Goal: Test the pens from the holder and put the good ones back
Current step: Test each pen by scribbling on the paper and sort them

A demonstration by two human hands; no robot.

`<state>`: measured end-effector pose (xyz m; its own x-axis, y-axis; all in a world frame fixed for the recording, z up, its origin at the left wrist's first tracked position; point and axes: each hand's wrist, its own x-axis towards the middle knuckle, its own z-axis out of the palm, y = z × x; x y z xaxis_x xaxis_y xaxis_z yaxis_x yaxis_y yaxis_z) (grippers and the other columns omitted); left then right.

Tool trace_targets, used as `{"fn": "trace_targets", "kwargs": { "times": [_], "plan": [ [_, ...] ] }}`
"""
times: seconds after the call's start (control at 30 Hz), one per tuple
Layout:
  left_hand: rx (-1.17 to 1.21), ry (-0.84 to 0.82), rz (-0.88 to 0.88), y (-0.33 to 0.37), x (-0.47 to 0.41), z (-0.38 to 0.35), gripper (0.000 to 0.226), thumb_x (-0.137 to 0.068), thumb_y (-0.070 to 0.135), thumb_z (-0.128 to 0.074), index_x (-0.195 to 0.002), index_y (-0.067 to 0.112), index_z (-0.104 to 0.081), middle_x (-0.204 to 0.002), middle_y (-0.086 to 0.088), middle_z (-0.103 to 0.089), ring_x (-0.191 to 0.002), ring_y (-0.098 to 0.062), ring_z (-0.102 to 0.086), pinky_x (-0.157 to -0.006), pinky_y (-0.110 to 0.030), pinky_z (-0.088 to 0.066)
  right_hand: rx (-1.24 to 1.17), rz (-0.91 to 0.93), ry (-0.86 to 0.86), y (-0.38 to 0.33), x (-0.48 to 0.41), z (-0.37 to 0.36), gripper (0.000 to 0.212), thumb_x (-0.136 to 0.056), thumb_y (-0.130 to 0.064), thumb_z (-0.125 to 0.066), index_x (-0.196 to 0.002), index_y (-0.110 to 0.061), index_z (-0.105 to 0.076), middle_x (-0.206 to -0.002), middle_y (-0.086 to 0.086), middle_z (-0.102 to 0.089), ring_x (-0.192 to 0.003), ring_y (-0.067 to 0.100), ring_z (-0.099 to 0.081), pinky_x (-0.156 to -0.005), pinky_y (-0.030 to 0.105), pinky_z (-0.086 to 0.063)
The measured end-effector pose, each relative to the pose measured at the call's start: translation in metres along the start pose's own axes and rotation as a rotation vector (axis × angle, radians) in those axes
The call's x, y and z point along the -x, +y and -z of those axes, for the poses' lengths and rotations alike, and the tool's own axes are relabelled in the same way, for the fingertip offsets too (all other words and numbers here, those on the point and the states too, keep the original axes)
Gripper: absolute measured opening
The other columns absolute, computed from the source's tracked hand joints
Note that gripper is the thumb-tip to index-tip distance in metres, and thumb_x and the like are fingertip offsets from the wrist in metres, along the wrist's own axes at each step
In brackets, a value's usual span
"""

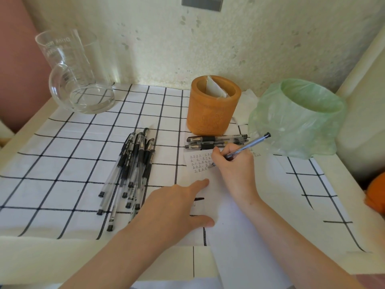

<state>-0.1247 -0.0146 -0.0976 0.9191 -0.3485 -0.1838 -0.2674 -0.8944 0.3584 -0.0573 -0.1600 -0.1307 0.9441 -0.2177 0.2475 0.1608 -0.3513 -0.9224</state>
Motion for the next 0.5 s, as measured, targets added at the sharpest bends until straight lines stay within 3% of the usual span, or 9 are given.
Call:
{"fn": "trace_targets", "kwargs": {
  "times": [0.17,0.27,0.4,0.5],
  "plan": [
    [-0.006,-0.014,0.006,0.0003,-0.0006,0.0003,0.076,-0.076,0.065,-0.054,-0.14,0.051,-0.014,-0.067,0.011,-0.037,-0.088,-0.013,-0.057,-0.065,-0.024,-0.035,0.024,0.014,0.027,-0.0011,-0.0001,-0.0011,0.033,-0.085,-0.006,-0.061,-0.057,0.001,-0.044,-0.045,-0.005,-0.036,-0.049,0.009,-0.034,-0.054,0.019,-0.036],
    [-0.007,-0.018,0.003,0.0003,-0.0009,0.0006,0.076,-0.077,0.065,-0.054,-0.14,0.051,-0.014,-0.067,0.011,-0.038,-0.079,-0.012,-0.051,-0.065,-0.024,-0.035,0.016,0.004,0.02,0.0002,-0.0006,-0.0003,0.035,-0.084,-0.006,-0.062,-0.055,-0.006,-0.042,-0.043,-0.01,-0.034,-0.048,0.007,-0.033,-0.054,0.018,-0.037],
    [-0.004,-0.006,0.002,0.0003,-0.0006,0.0002,0.075,-0.077,0.065,-0.054,-0.14,0.05,-0.015,-0.075,0.009,-0.043,-0.091,-0.014,-0.058,-0.066,-0.024,-0.035,0.01,0.014,0.012,0.0003,-0.0006,-0.0001,0.035,-0.084,-0.005,-0.062,-0.056,0.001,-0.042,-0.046,-0.006,-0.034,-0.05,0.008,-0.033,-0.055,0.017,-0.036],
    [-0.001,-0.016,0.002,0.0011,-0.0005,0.0015,0.075,-0.077,0.065,-0.054,-0.14,0.051,-0.015,-0.07,0.01,-0.04,-0.082,-0.013,-0.054,-0.066,-0.023,-0.036,0.016,0.01,0.005,-0.0004,-0.0006,-0.0001,0.036,-0.083,-0.003,-0.061,-0.054,-0.006,-0.04,-0.044,-0.009,-0.033,-0.047,0.005,-0.032,-0.054,0.013,-0.035]
  ]
}}
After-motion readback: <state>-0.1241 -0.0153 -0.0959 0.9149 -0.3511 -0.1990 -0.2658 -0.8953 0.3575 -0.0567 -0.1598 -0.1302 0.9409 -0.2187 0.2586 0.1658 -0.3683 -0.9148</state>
